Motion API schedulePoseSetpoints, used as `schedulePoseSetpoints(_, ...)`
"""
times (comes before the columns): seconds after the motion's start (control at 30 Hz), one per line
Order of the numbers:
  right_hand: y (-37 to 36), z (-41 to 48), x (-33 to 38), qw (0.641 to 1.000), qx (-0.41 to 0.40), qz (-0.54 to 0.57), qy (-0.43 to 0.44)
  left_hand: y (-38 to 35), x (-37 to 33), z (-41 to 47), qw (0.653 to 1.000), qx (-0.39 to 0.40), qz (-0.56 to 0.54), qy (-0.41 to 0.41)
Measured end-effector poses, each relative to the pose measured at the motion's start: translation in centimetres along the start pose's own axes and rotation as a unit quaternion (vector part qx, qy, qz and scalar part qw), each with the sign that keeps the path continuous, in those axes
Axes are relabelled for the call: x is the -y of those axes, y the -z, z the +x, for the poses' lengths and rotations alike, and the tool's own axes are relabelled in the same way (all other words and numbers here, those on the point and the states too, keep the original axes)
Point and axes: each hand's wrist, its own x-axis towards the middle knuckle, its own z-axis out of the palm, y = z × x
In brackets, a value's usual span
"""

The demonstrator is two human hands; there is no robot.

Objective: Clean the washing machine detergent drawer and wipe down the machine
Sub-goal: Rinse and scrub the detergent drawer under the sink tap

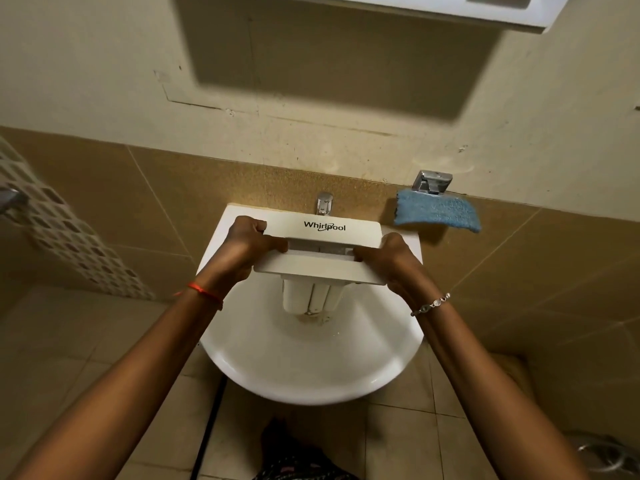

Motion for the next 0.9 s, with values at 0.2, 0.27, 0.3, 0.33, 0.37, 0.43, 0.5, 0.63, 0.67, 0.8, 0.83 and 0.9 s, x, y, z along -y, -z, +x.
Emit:
schedulePoseSetpoints(0.2, 0.1, -0.3, -0.1, 0.998, 0.043, 0.053, 0.003, -0.2, 0.3, -1.1, 1.000, -0.022, 0.007, -0.005)
schedulePoseSetpoints(0.27, 0.2, -0.6, -0.4, 0.998, 0.060, 0.036, -0.007, 0.2, 0.6, -1.5, 1.000, -0.024, 0.005, -0.006)
schedulePoseSetpoints(0.3, 0.3, -0.6, -0.6, 0.998, 0.057, 0.031, -0.010, 0.4, 0.8, -1.6, 1.000, -0.024, 0.001, -0.005)
schedulePoseSetpoints(0.33, 0.4, -0.6, -0.8, 0.998, 0.049, 0.029, -0.012, 0.6, 1.0, -1.9, 1.000, -0.023, -0.005, -0.003)
schedulePoseSetpoints(0.37, 0.4, -0.7, -0.9, 0.999, 0.040, 0.028, -0.012, 0.8, 1.2, -2.2, 1.000, -0.018, -0.019, -0.003)
schedulePoseSetpoints(0.43, 0.4, -0.8, -1.3, 0.998, 0.038, 0.041, -0.001, 1.0, 1.4, -3.0, 0.999, -0.004, -0.046, 0.001)
schedulePoseSetpoints(0.5, 0.5, -1.1, -1.4, 0.996, 0.051, 0.072, 0.007, 1.1, 1.6, -3.8, 0.997, -0.006, -0.075, 0.000)
schedulePoseSetpoints(0.63, 0.3, -2.0, -1.4, 0.990, 0.082, 0.114, 0.027, 1.6, 1.9, -5.6, 0.993, -0.044, -0.107, 0.001)
schedulePoseSetpoints(0.67, 0.3, -2.3, -1.2, 0.988, 0.088, 0.123, 0.033, 1.9, 2.0, -6.2, 0.993, -0.050, -0.111, 0.002)
schedulePoseSetpoints(0.8, -0.4, -3.3, 0.3, 0.983, 0.129, 0.121, 0.054, 3.7, 2.6, -9.0, 0.989, -0.075, -0.124, 0.000)
schedulePoseSetpoints(0.83, -0.8, -3.8, 0.9, 0.981, 0.141, 0.123, 0.057, 4.2, 2.8, -9.8, 0.988, -0.086, -0.130, 0.001)
schedulePoseSetpoints(0.9, -1.8, -4.8, 2.1, 0.976, 0.167, 0.122, 0.069, 5.7, 3.1, -11.5, 0.984, -0.109, -0.139, -0.003)
